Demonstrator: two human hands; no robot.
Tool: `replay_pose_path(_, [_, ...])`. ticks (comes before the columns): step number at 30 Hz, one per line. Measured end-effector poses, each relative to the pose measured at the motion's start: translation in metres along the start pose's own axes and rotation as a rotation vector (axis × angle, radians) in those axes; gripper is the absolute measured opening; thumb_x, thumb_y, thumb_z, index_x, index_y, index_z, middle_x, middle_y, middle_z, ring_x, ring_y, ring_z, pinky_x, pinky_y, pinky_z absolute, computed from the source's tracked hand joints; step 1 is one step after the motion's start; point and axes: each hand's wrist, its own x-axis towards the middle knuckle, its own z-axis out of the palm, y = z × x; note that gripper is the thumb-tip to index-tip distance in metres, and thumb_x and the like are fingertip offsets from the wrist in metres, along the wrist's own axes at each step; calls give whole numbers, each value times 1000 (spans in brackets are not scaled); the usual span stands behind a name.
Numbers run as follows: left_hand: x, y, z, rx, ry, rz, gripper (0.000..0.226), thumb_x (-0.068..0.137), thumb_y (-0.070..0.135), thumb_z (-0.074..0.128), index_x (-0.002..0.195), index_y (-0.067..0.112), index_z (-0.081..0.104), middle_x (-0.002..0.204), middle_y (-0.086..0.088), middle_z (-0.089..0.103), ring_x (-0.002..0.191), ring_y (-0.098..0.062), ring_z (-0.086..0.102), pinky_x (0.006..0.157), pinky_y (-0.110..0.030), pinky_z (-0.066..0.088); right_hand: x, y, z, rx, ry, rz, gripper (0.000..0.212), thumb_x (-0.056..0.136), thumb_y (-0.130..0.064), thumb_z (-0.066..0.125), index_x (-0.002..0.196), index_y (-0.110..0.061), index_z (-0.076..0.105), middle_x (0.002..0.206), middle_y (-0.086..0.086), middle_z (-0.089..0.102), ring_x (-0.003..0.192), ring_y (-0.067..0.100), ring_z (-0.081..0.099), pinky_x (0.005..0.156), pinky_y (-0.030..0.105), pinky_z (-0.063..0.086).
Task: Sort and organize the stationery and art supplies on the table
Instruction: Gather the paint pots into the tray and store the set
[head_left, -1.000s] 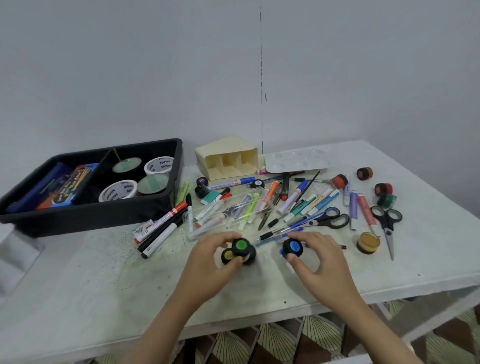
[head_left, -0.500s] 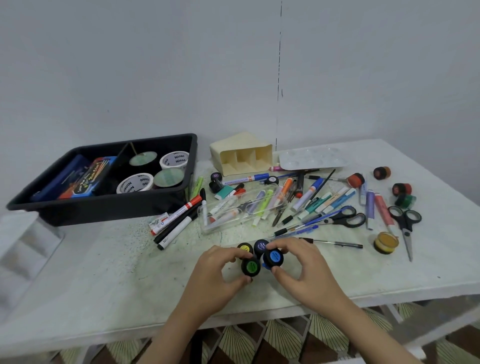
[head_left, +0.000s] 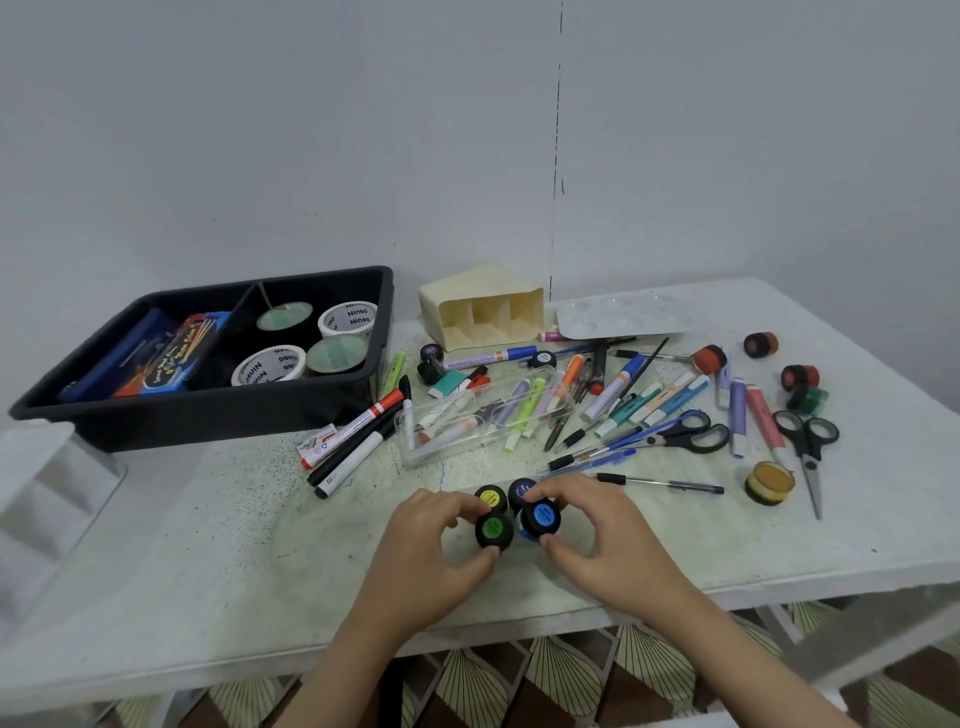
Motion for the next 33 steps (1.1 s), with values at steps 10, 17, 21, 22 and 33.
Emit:
replay_pose_path(10, [-3,-4,4,-73,-21,-81,29,64,53,60,92,47,57,89,27,60,95,1,49,77,-14,37,1,0,-1,-116,-15,-36,38,71,-39,54,107,-32,64,103,-24,60,104,-8,46,93,15,26])
replay_pose_path(17, [-1,-5,4,-125,-15,-111,28,65,59,62,89,47,64,91,29,62,98,2,48,77,-6,33,-2,6,4,-277,-95,-99,37,80,-43,51,113,-32,62,109,-19,55,105,-3,41,92,16,25])
replay_pose_path(21, [1,-3,5,-153,-2,-184,19,71,40,74,85,46,64,90,28,63,95,2,48,74,-6,33,-5,14,9,-223,-37,-30,37,87,-53,43,114,-39,64,116,-21,47,109,1,42,93,19,26])
replay_pose_path(22, [1,-2,4,-162,-13,-197,22,73,33,77,86,46,64,89,26,63,94,2,48,74,-6,33,-5,15,9,-232,-17,-26,37,86,-53,42,113,-40,64,115,-22,44,108,3,42,91,20,27])
replay_pose_path(33, [32,23,14,-183,0,-97,29,79,19,70,88,45,61,91,29,62,97,5,50,76,-4,32,-17,44,-41,-408,283,109,28,85,-30,51,108,-27,67,111,-7,58,103,14,53,85,33,38])
